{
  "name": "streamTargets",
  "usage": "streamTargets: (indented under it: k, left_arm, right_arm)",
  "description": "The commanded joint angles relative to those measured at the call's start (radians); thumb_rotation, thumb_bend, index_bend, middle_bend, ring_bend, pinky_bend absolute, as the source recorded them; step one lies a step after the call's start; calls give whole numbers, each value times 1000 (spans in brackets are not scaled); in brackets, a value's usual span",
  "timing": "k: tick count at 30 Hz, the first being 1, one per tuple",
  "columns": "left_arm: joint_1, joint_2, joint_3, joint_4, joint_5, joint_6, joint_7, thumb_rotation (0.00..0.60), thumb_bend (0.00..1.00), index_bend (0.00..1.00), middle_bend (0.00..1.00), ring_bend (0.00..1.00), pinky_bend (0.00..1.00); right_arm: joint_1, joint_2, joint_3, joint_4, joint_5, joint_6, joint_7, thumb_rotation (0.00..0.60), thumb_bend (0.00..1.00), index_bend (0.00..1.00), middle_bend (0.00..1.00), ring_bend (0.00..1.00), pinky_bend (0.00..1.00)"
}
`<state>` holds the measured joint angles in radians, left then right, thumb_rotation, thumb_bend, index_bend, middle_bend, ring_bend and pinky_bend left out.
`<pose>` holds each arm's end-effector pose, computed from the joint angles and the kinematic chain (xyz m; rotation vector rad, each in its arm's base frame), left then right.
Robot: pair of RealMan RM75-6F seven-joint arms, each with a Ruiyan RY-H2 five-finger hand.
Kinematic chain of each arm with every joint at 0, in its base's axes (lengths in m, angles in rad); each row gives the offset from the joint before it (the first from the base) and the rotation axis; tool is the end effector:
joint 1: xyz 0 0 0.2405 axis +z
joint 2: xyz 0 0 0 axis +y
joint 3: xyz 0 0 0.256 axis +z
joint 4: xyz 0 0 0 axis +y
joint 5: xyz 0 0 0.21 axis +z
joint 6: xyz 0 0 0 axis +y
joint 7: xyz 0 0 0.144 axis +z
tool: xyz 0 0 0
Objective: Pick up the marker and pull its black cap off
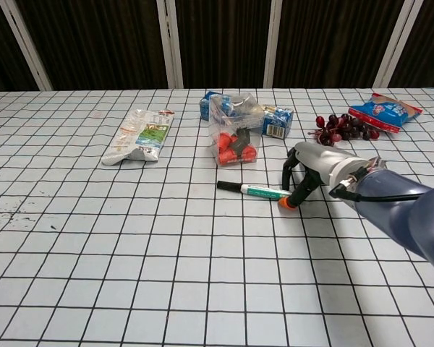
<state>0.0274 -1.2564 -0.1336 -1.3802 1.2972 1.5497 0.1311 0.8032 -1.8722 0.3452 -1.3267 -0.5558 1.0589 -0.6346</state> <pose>-0.3787 0.1539 0.1713 -1.1146 -0.7820 -0.6245 -0.1353 -0.3500 -0.0864 1.5209 -1.3280 0.7308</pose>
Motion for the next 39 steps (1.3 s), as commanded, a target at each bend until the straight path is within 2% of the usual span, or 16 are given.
streamTargets:
  k: [1,13,28,39]
  left_arm:
    - [0,-1,1,1,0,-2,0,600,504,48,0,0,9]
    - [0,-7,0,14,-7,-6,-7,600,504,48,0,0,9]
    - [-1,-13,-1,18,-18,-18,-1,600,504,48,0,0,9]
    - [-2,-15,-1,19,-26,-24,1,600,504,48,0,0,9]
  right_arm:
    - [5,0,0,4,10,-2,-8,600,327,474,71,51,0]
    - [14,2,1,-3,12,11,-13,600,327,452,71,51,0]
    - [14,-1,-11,-10,-5,14,-3,600,327,589,71,51,0]
    - [16,0,-12,-17,-6,21,-6,600,328,596,71,51,0]
